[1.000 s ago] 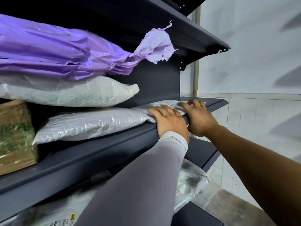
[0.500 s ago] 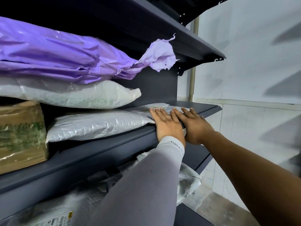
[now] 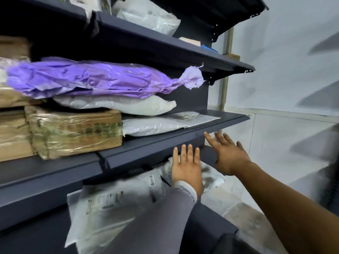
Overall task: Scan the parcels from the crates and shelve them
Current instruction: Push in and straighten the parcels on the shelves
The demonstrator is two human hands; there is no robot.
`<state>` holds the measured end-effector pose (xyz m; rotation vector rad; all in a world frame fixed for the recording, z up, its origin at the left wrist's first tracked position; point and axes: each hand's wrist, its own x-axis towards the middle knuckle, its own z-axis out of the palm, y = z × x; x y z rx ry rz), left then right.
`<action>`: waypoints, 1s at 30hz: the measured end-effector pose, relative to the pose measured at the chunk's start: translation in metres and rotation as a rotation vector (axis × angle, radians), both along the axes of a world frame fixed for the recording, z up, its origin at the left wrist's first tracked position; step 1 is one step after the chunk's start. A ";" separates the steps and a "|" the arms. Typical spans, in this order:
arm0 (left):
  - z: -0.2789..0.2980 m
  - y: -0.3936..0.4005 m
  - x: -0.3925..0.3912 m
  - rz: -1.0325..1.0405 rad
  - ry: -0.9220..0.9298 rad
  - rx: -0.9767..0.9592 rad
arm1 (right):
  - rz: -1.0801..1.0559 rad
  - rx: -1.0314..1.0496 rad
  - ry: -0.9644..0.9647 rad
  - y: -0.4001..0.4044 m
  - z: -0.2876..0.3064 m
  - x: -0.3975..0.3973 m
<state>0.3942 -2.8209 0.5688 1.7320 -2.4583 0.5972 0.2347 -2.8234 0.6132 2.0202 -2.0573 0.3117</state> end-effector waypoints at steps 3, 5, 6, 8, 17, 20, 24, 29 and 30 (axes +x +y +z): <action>-0.019 0.036 0.035 -0.053 0.006 0.021 | 0.030 0.043 0.003 0.029 -0.019 0.027; -0.033 0.054 0.060 -0.069 0.052 0.018 | 0.058 0.046 0.004 0.044 -0.034 0.048; -0.040 0.064 0.074 -0.061 0.085 0.036 | 0.068 0.061 -0.002 0.052 -0.042 0.060; -0.058 0.078 0.103 -0.006 0.158 0.082 | 0.094 0.088 -0.009 0.062 -0.061 0.083; -0.117 0.072 0.215 0.195 0.253 0.233 | 0.183 0.263 -0.020 0.063 -0.135 0.172; -0.124 0.051 0.230 0.220 0.259 0.289 | 0.216 0.296 -0.020 0.049 -0.149 0.186; -0.134 0.012 0.237 0.241 0.247 0.329 | 0.271 0.312 0.002 0.015 -0.169 0.193; -0.155 -0.024 0.233 0.198 0.300 0.380 | 0.371 0.348 0.027 -0.031 -0.187 0.205; -0.159 -0.023 0.231 0.204 0.312 0.368 | 0.377 0.364 0.032 -0.038 -0.190 0.208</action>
